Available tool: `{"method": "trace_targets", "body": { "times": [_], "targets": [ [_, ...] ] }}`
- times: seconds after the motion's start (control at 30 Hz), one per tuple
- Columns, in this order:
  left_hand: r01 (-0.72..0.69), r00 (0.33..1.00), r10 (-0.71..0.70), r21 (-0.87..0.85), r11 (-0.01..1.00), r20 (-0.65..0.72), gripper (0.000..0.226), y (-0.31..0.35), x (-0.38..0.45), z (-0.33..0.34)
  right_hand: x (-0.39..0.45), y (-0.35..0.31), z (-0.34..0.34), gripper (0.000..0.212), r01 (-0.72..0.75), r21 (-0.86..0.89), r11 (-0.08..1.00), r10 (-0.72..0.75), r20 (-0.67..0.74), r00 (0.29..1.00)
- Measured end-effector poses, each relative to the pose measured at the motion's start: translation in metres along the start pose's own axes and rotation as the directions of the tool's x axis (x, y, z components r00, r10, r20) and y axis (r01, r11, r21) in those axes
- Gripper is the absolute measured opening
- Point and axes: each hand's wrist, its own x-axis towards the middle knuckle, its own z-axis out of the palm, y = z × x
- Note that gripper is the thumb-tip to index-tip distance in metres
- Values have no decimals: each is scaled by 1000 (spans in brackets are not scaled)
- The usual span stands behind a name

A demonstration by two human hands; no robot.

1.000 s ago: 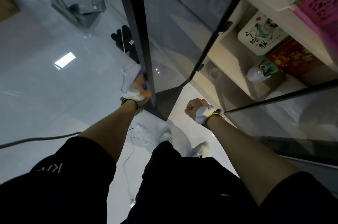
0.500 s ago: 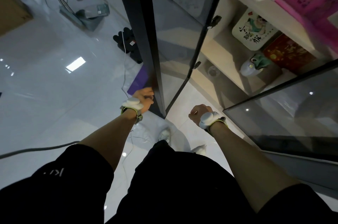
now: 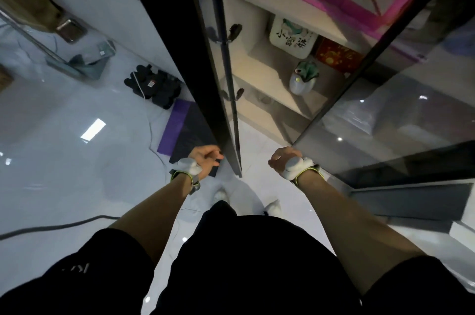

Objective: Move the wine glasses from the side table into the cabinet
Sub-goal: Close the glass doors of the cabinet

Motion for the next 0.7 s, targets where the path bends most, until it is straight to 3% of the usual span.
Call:
{"method": "trace_targets", "body": {
  "times": [0.23, 0.37, 0.47, 0.6, 0.7],
  "targets": [
    [-30, 979, 18, 56, 998, 201, 35, 36, 15, 62, -8, 68, -13, 39, -94, 258, 962, 111, -49, 993],
    [-33, 922, 2, 76, 997, 387, 43, 68, 33, 84, -7, 91, -23, 32, -161, 336, 928, 214, -128, 968],
    [-61, 894, -10, 144, 988, 448, 30, 91, 51, 101, -3, 101, -36, 31, -188, 400, 897, 259, -130, 957],
    [-272, 840, 139, 186, 944, 525, 12, 111, 74, 119, 3, 119, -51, 26, -220, 640, 736, 445, -213, 870],
    [-386, 806, 175, 277, 880, 566, 17, 116, 92, 123, 11, 127, -63, 27, -117, 753, 648, 493, -297, 818]
  ]
}}
